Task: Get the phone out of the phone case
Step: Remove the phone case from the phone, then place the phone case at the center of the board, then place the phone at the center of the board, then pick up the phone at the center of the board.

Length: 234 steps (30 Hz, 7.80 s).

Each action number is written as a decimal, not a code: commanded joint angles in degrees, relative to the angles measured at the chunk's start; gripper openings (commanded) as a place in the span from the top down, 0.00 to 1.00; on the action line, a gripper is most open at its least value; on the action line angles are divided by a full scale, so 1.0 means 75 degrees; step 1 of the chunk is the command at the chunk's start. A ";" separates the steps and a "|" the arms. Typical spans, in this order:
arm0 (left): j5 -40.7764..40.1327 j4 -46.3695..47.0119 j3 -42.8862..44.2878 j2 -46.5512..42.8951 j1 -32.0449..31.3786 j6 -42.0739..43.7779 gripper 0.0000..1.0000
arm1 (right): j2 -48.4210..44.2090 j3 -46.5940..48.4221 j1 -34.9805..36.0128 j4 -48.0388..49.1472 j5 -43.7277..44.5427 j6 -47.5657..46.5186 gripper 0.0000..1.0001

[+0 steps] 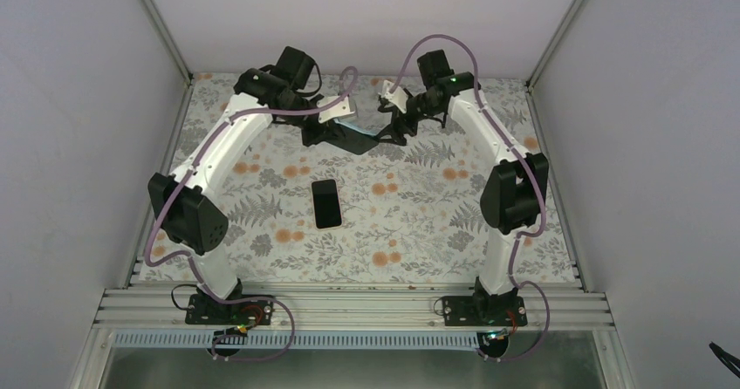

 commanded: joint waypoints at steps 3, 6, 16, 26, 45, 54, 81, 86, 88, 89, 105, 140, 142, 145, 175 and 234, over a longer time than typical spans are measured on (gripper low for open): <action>0.1769 0.0387 0.0814 0.0227 -0.0307 -0.0059 0.98 | 0.0022 0.0306 0.0362 0.0221 -0.2462 0.0061 0.04; 0.1618 0.0665 0.1140 0.0351 -0.0298 -0.0219 0.98 | 0.0083 0.0325 0.0516 -0.0310 -0.3049 -0.0465 0.04; 0.0436 0.1899 0.1730 0.0916 -0.0325 -0.0687 0.98 | 0.0488 0.0896 0.1323 -0.2414 -0.4132 -0.1944 0.05; -0.0852 0.3367 0.1245 0.0862 -0.0491 -0.1081 0.98 | 0.0460 0.1350 0.1854 -0.2415 -0.5255 -0.1266 0.36; -0.1618 0.2509 0.1724 0.0631 -0.0349 -0.0874 0.32 | 0.0099 0.0883 0.1345 -0.1270 -0.4540 0.0214 0.97; -0.2785 0.2525 0.1316 -0.0769 -0.0269 -0.0682 0.00 | -0.0134 -0.0187 0.0183 0.2520 -0.3775 0.4094 0.97; -0.5908 0.9087 -0.1932 -0.0637 -0.1842 -0.1091 0.00 | 0.0556 0.2257 -0.0222 0.4672 -0.0230 0.9968 0.97; -0.5797 0.8758 -0.1505 -0.0232 -0.1745 -0.1291 0.00 | 0.0456 0.2118 -0.0232 0.4701 -0.0268 0.9876 0.97; -0.5879 0.8801 -0.1493 -0.0124 -0.1718 -0.1330 0.00 | 0.0385 0.2062 -0.0229 0.4751 -0.0275 0.9856 0.97; -0.5976 0.8885 -0.1493 -0.0111 -0.1711 -0.1391 0.00 | 0.0342 0.2012 -0.0233 0.4788 -0.0262 0.9828 0.97; -0.5792 0.8804 -0.1454 -0.0108 -0.1270 -0.1938 0.05 | 0.0218 0.1610 -0.0241 0.5057 -0.0311 0.9818 0.97; -1.0143 1.8980 -0.3321 0.1810 -0.1817 0.3160 0.52 | -0.0519 0.0369 -0.0219 0.4722 -0.2569 0.9732 0.97; -1.0185 1.9085 -0.3309 0.1914 -0.1827 0.3200 0.59 | -0.0608 0.0293 -0.0227 0.4687 -0.2726 0.9691 0.97; -1.0133 1.9055 -0.3348 0.1941 -0.1862 0.3171 0.72 | -0.0728 0.0176 -0.0232 0.4647 -0.2879 0.9653 0.97; -0.9461 1.5046 -0.6434 -0.1819 -0.2662 0.3482 0.98 | -0.0778 -0.0220 -0.1420 0.1801 0.3986 0.6280 0.97; -0.4520 0.4165 -0.4546 -0.3851 0.1959 -0.1492 0.06 | -0.0439 -0.1878 0.1557 0.0626 0.3393 0.4871 0.00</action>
